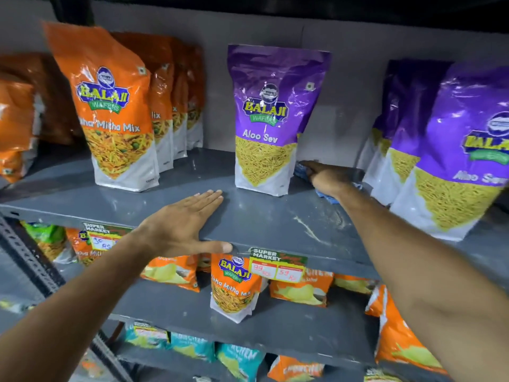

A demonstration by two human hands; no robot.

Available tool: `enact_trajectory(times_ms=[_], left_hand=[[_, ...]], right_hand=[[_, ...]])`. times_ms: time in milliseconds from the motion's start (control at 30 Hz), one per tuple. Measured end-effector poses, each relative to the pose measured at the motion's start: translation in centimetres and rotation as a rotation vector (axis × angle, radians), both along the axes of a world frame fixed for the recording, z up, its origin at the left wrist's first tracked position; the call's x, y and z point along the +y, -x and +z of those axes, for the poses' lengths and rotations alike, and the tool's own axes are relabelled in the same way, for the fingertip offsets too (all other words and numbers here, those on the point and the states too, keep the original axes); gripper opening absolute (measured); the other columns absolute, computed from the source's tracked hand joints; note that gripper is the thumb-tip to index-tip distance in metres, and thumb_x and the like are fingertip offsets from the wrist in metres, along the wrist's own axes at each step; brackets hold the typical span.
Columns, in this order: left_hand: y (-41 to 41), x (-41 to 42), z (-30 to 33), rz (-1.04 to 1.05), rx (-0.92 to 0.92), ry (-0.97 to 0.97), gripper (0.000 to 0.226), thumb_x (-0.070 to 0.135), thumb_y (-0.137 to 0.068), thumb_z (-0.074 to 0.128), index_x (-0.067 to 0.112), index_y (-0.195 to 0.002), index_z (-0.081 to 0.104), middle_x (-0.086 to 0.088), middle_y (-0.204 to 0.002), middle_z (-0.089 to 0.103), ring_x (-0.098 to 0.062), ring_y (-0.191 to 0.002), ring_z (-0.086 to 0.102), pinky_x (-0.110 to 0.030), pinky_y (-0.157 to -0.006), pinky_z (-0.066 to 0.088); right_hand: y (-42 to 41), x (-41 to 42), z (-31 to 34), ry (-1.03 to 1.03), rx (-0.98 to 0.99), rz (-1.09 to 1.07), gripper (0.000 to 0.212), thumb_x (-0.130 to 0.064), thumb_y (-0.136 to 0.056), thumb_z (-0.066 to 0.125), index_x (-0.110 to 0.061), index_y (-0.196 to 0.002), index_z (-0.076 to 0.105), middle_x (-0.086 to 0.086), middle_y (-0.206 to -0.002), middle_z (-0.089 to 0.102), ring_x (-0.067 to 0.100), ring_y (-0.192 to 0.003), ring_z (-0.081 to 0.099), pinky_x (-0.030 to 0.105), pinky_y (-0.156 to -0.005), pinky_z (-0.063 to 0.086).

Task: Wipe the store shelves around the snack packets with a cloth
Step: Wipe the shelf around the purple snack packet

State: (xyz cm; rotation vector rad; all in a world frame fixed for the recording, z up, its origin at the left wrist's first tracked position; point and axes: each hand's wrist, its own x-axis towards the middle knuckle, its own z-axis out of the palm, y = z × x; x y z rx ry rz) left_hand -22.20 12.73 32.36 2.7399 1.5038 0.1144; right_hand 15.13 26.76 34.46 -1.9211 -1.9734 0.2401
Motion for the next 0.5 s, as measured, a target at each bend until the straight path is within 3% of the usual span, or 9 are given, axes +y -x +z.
enact_trajectory(times_ms=[67,100,200,300,400,500], left_hand=[[0.0,-0.1,0.0,0.01,0.006,0.015,0.131,0.107,-0.07,0.022,0.022,-0.167,-0.003,0.008,-0.174,-0.007,-0.003,-0.159,-0.007,-0.03,-0.131,0.0],[0.0,-0.2,0.0,0.017,0.006,0.025,0.132,0.107,-0.069,0.021,0.022,-0.167,-0.003,0.008,-0.175,-0.006,-0.005,-0.16,-0.005,-0.032,-0.132,0.002],[-0.2,-0.5,0.2,0.015,0.008,0.049,0.133,0.107,-0.069,0.02,0.02,-0.167,-0.004,0.006,-0.175,-0.006,-0.006,-0.16,-0.005,-0.032,-0.132,0.002],[-0.3,-0.8,0.8,-0.002,0.012,0.074,0.131,0.105,-0.072,0.022,0.017,-0.166,-0.004,0.002,-0.176,-0.006,-0.01,-0.161,-0.004,-0.03,-0.13,-0.001],[-0.2,-1.1,0.9,-0.009,-0.011,0.078,0.134,0.105,-0.071,0.02,0.015,-0.166,-0.003,0.001,-0.176,-0.005,-0.012,-0.161,-0.003,-0.028,-0.128,-0.003],[-0.1,-1.4,0.9,0.0,-0.042,0.083,0.138,0.108,-0.066,0.019,0.016,-0.167,-0.001,0.001,-0.176,-0.003,-0.012,-0.162,-0.001,-0.03,-0.129,0.0]], right_hand=[[0.4,-2.8,0.2,0.002,-0.02,-0.02,0.042,-0.034,-0.103,0.039,-0.044,-0.142,0.05,0.007,-0.124,0.068,0.032,-0.105,0.065,0.034,-0.09,0.051],[0.7,-4.4,0.4,0.009,-0.018,-0.022,0.041,-0.032,-0.103,0.039,-0.041,-0.141,0.052,0.006,-0.128,0.066,0.033,-0.109,0.064,0.035,-0.091,0.049],[1.7,-9.0,0.6,0.002,0.018,-0.025,0.038,-0.021,-0.103,0.041,-0.031,-0.136,0.057,0.011,-0.123,0.067,0.037,-0.103,0.066,0.039,-0.084,0.052],[3.0,-13.0,0.8,-0.016,0.007,-0.057,0.045,-0.023,-0.102,0.042,-0.04,-0.141,0.052,0.009,-0.138,0.061,0.036,-0.116,0.063,0.041,-0.096,0.05],[4.5,-16.0,0.9,-0.02,-0.043,-0.036,0.047,-0.017,-0.101,0.042,-0.037,-0.143,0.052,0.009,-0.142,0.059,0.036,-0.12,0.06,0.04,-0.095,0.048],[6.2,-19.3,0.2,-0.047,-0.059,0.052,0.045,-0.02,-0.104,0.043,-0.04,-0.143,0.051,-0.004,-0.151,0.053,0.027,-0.133,0.053,0.04,-0.105,0.044]])
